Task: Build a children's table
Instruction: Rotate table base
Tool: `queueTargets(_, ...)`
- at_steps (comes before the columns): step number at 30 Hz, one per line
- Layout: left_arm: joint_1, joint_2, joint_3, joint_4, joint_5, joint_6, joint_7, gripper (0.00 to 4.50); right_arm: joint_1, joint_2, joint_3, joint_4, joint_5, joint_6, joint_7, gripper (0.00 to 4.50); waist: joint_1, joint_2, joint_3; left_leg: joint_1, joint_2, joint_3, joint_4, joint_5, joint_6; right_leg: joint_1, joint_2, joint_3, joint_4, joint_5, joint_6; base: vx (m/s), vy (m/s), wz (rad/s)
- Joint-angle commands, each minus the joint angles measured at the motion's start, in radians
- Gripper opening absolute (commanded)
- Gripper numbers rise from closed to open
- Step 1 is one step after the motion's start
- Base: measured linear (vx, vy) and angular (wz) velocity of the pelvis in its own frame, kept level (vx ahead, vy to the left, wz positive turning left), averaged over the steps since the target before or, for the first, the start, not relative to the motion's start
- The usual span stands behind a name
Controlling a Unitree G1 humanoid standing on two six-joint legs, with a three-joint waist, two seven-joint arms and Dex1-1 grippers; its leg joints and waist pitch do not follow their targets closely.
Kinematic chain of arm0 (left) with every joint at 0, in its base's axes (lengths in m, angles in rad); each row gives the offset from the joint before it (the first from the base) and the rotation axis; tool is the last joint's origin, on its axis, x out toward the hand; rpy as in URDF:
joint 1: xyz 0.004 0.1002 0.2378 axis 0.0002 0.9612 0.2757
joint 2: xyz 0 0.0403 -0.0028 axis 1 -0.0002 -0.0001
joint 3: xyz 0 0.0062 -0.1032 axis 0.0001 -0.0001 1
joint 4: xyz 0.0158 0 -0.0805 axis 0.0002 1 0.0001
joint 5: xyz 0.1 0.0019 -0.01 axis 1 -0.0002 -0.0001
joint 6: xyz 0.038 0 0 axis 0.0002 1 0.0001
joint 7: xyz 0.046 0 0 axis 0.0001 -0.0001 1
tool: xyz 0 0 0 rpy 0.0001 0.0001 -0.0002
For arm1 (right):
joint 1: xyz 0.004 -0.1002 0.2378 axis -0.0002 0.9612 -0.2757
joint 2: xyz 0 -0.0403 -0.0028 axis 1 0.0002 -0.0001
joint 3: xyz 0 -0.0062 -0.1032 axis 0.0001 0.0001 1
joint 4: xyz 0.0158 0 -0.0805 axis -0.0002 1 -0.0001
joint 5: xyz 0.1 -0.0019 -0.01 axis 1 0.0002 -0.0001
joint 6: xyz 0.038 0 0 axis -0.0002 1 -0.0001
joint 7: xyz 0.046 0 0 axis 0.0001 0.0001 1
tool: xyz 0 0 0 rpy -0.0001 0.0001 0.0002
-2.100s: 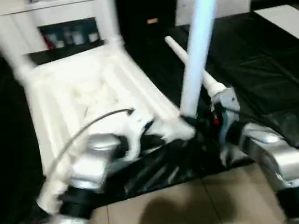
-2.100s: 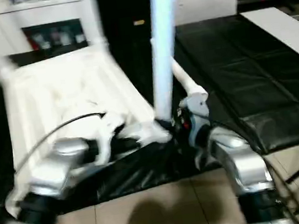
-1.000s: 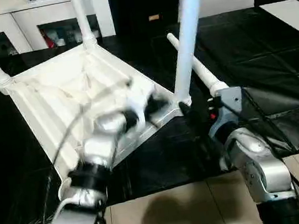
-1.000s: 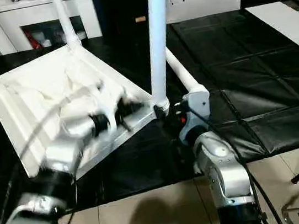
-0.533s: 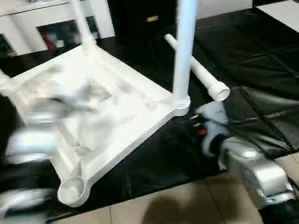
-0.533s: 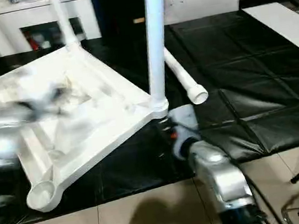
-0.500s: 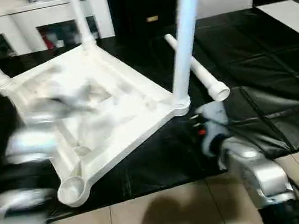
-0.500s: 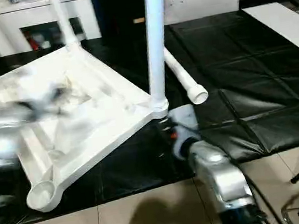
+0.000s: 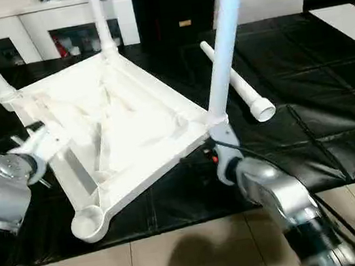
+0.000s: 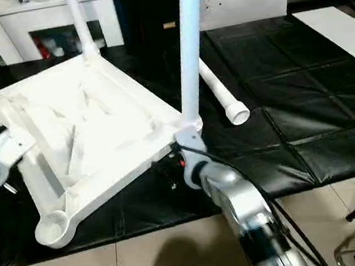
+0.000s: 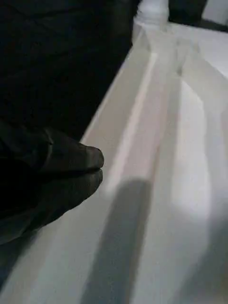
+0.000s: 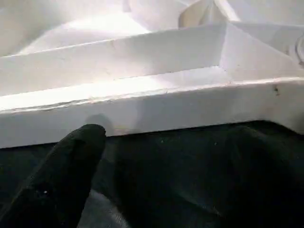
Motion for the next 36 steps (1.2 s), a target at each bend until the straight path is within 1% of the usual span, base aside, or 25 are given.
queueTargets(1, 0.016, -0.01, -0.021, -0.043, -0.049, 0.019, -0.072, 0.08, -0.037, 0.006, -0.006, 0.054, -0.006, -0.03, 0.0, 4.5, 0.001, 0.015, -0.071, 0.018, 0.051, -0.025, -0.07, -0.225, -0.037, 0.044, -0.092, 0.061, -0.068, -0.215, -0.201, 0.0, 0.0, 0.0)
queueTargets(2, 0.016, -0.01, -0.021, -0.043, -0.049, 0.019, -0.072, 0.08, -0.037, 0.006, -0.006, 0.054, -0.006, -0.03, 0.0, 4.5, 0.001, 0.015, -0.071, 0.018, 0.051, -0.025, -0.07, -0.225, -0.037, 0.044, -0.092, 0.061, -0.068, -0.215, -0.201, 0.0, 0.0, 0.0)
queueTargets(3, 0.026, -0.009, -0.029, -0.066, -0.068, 0.039, -0.116, 0.08, -0.053, 0.008, -0.007, 0.082, -0.007, -0.042, 0.0, 4.5, -0.001, 0.015, -0.069, 0.015, 0.051, -0.025, -0.072, -0.232, -0.037, 0.044, -0.089, 0.06, -0.069, -0.226, -0.196, 0.0, 0.0, 0.0)
queueTargets(5, 0.061, 0.018, -0.071, -0.135, -0.102, 0.074, -0.236, 0.08, -0.091, 0.014, -0.015, 0.145, -0.008, -0.067, -0.004, 4.5, -0.004, 0.013, -0.069, 0.016, 0.052, -0.026, -0.072, -0.245, -0.038, 0.043, -0.092, 0.061, -0.07, -0.259, -0.196, 0.0, 0.0, 0.0)
queueTargets(6, 0.061, 0.018, -0.071, -0.135, -0.102, 0.074, -0.236, 0.08, -0.091, 0.014, -0.015, 0.145, -0.008, -0.067, -0.004, 4.5, -0.004, 0.012, -0.069, 0.015, 0.051, -0.026, -0.072, -0.244, -0.037, 0.044, -0.093, 0.062, -0.07, -0.261, -0.196, 0.0, 0.0, 0.0)
queueTargets(7, 0.092, 0.042, -0.099, -0.197, -0.143, 0.108, -0.319, 0.08, -0.117, 0.019, -0.02, 0.186, -0.008, -0.083, -0.004, 4.5, -0.004, 0.012, -0.07, 0.019, 0.052, -0.025, -0.071, -0.246, -0.035, 0.042, -0.093, 0.062, -0.071, -0.269, -0.196, 0.0, 0.0, 0.0)
queueTargets(8, 0.092, 0.042, -0.099, -0.197, -0.143, 0.108, -0.319, 0.08, -0.117, 0.019, -0.02, 0.186, -0.008, -0.083, -0.004, 4.5, -0.005, 0.012, -0.07, 0.017, 0.052, -0.027, -0.072, -0.245, -0.035, 0.043, -0.094, 0.062, -0.069, -0.269, -0.2, 0.0, 0.0, 0.0)
queueTargets(9, 0.107, 0.057, -0.115, -0.228, -0.162, 0.119, -0.358, 0.08, -0.129, 0.022, -0.022, 0.205, -0.009, -0.09, -0.004, 4.5, -0.006, 0.014, -0.067, 0.019, 0.051, -0.023, -0.072, -0.257, -0.034, 0.039, -0.088, 0.062, -0.074, -0.284, -0.195, 0.0, 0.0, 0.0)
queueTargets(10, 0.126, 0.072, -0.13, -0.273, -0.199, 0.129, -0.411, 0.08, -0.146, 0.025, -0.024, 0.232, -0.011, -0.105, -0.002, 4.5, -0.007, 0.01, -0.068, 0.019, 0.051, -0.025, -0.073, -0.262, -0.036, 0.041, -0.09, 0.06, -0.071, -0.294, -0.196, 0.0, 0.0, 0.0)
queueTargets(12, 0.141, 0.074, -0.136, -0.315, -0.245, 0.144, -0.452, 0.08, -0.161, 0.027, -0.026, 0.255, -0.012, -0.116, -0.002, 4.5, -0.009, 0.011, -0.066, 0.018, 0.05, -0.026, -0.074, -0.272, -0.037, 0.04, -0.089, 0.06, -0.072, -0.316, -0.191, 0.0, 0.0, 0.0)
queueTargets(13, 0.153, 0.055, -0.132, -0.37, -0.313, 0.155, -0.496, 0.08, -0.178, 0.03, -0.029, 0.283, -0.013, -0.131, 0.0, 4.5, -0.011, 0.011, -0.068, 0.021, 0.05, -0.024, -0.072, -0.263, -0.037, 0.039, -0.089, 0.061, -0.072, -0.313, -0.196, 0.0, 0.0, 0.0)
queueTargets(14, 0.154, 0.046, -0.129, -0.383, -0.328, 0.165, -0.503, 0.08, -0.182, 0.031, -0.029, 0.292, -0.013, -0.136, 0.001, 4.5, -0.011, 0.011, -0.068, 0.021, 0.05, -0.024, -0.072, -0.263, -0.037, 0.039, -0.089, 0.061, -0.072, -0.313, -0.196, 0.0, 0.0, 0.0)
queueTargets(17, 0.143, -0.037, -0.11, -0.417, -0.389, 0.191, -0.501, 0.08, -0.2, 0.034, -0.031, 0.325, -0.016, -0.157, 0.004, 4.5, -0.016, 0.01, -0.072, 0.016, 0.048, -0.021, -0.069, -0.222, -0.037, 0.046, -0.083, 0.059, -0.065, -0.228, -0.21, 0.0, 0.0, 0.0)
queueTargets(18, 0.139, -0.056, -0.11, -0.418, -0.398, 0.191, -0.499, 0.08, -0.204, 0.035, -0.031, 0.333, -0.016, -0.162, 0.004, 4.5, -0.016, 0.006, -0.073, 0.016, 0.048, -0.02, -0.068, -0.216, -0.034, 0.047, -0.084, 0.059, -0.064, -0.218, -0.213, 0.0, 0.0, 0.0)
queueTargets(19, 0.132, -0.082, -0.112, -0.415, -0.407, 0.189, -0.497, 0.08, -0.21, 0.035, -0.032, 0.346, -0.017, -0.17, 0.005, 4.5, -0.018, 0.005, -0.074, 0.009, 0.045, -0.02, -0.067, -0.199, -0.028, 0.054, -0.085, 0.059, -0.061, -0.203, -0.216, 0.0, 0.0, 0.0)
queueTargets(22, 0.11, -0.144, -0.118, -0.385, -0.418, 0.165, -0.473, 0.08, -0.22, 0.037, -0.034, 0.365, -0.02, -0.182, 0.009, 4.5, -0.024, 0.002, -0.076, 0.007, 0.043, -0.018, -0.062, -0.18, -0.008, 0.057, -0.084, 0.058, -0.065, -0.21, -0.212, 0.0, 0.0, 0.0)
queueTargets(24, 0.079, -0.189, -0.127, -0.321, -0.4, 0.122, -0.432, 0.08, -0.226, 0.039, -0.039, 0.378, -0.024, -0.191, 0.012, 4.5, -0.025, 0.003, -0.076, 0.007, 0.042, -0.017, -0.061, -0.174, 0.0, 0.055, -0.081, 0.057, -0.068, -0.208, -0.211, 0.0, 0.0, 0.0)
queueTargets(26, 0.053, -0.23, -0.127, -0.267, -0.382, 0.093, -0.39, 0.08, -0.231, 0.041, -0.043, 0.39, -0.028, -0.201, 0.013, 4.5, -0.022, 0.003, -0.076, 0.011, 0.042, -0.017, -0.059, -0.186, -0.001, 0.054, -0.082, 0.056, -0.07, -0.228, -0.207, 0.0, 0.0, 0.0)
queueTargets(28, 0.024, -0.269, -0.117, -0.211, -0.364, 0.06, -0.343, 0.08, -0.233, 0.042, -0.047, 0.398, -0.03, -0.209, 0.013, 4.5, -0.025, 0.004, -0.076, 0.01, 0.044, -0.018, -0.061, -0.195, -0.005, 0.055, -0.081, 0.055, -0.071, -0.239, -0.202, 0.0, 0.0, 0.0)
queueTargets(29, -0.031, -0.322, -0.092, -0.103, -0.331, 0.0, -0.248, 0.08, -0.233, 0.04, -0.051, 0.4, -0.034, -0.22, 0.008, 4.5, -0.024, 0.007, -0.076, 0.011, 0.041, -0.017, -0.059, -0.201, -0.002, 0.053, -0.077, 0.055, -0.075, -0.24, -0.199, 0.0, 0.0, 0.0)
queueTargets(30, -0.048, -0.336, -0.086, -0.069, -0.319, -0.021, -0.218, 0.08, -0.233, 0.04, -0.053, 0.401, -0.037, -0.225, 0.005, 4.5, -0.023, 0.007, -0.076, 0.014, 0.039, -0.015, -0.058, -0.209, -0.004, 0.051, -0.075, 0.055, -0.077, -0.242, -0.194, 0.0, 0.0, 0.0)
queueTargets(31, -0.075, -0.361, -0.066, -0.016, -0.309, -0.051, -0.158, 0.08, -0.232, 0.038, -0.06, 0.4, -0.038, -0.229, -0.001, 4.5, -0.021, 0.006, -0.08, 0.012, 0.043, -0.02, -0.059, -0.201, -0.005, 0.056, -0.079, 0.054, -0.072, -0.226, -0.194, 0.0, 0.0, 0.0)
queueTargets(33, -0.115, -0.389, -0.047, 0.062, -0.291, -0.105, -0.076, 0.08, -0.23, 0.034, -0.073, 0.398, -0.041, -0.236, -0.012, 4.5, -0.022, 0.004, -0.081, 0.008, 0.043, -0.021, -0.059, -0.193, -0.004, 0.06, -0.079, 0.053, -0.07, -0.204, -0.195, 0.0, 0.0, 0.0)
queueTargets(34, -0.135, -0.397, -0.044, 0.106, -0.277, -0.144, -0.036, 0.08, -0.229, 0.03, -0.082, 0.394, -0.041, -0.241, -0.023, 4.5, -0.019, 0.001, -0.085, 0.005, 0.043, -0.022, -0.057, -0.17, 0.004, 0.064, -0.082, 0.053, -0.065, -0.168, -0.2, 0.0, 0.0, 0.0)
queueTargets(36, -0.156, -0.411, -0.028, 0.162, -0.271, -0.184, 0.015, 0.08, -0.225, 0.023, -0.094, 0.384, -0.041, -0.248, -0.039, 4.5, -0.018, 0.002, -0.085, 0.008, 0.042, -0.02, -0.054, -0.165, 0.011, 0.06, -0.081, 0.053, -0.066, -0.161, -0.201, 0.0, 0.0, 0.0)
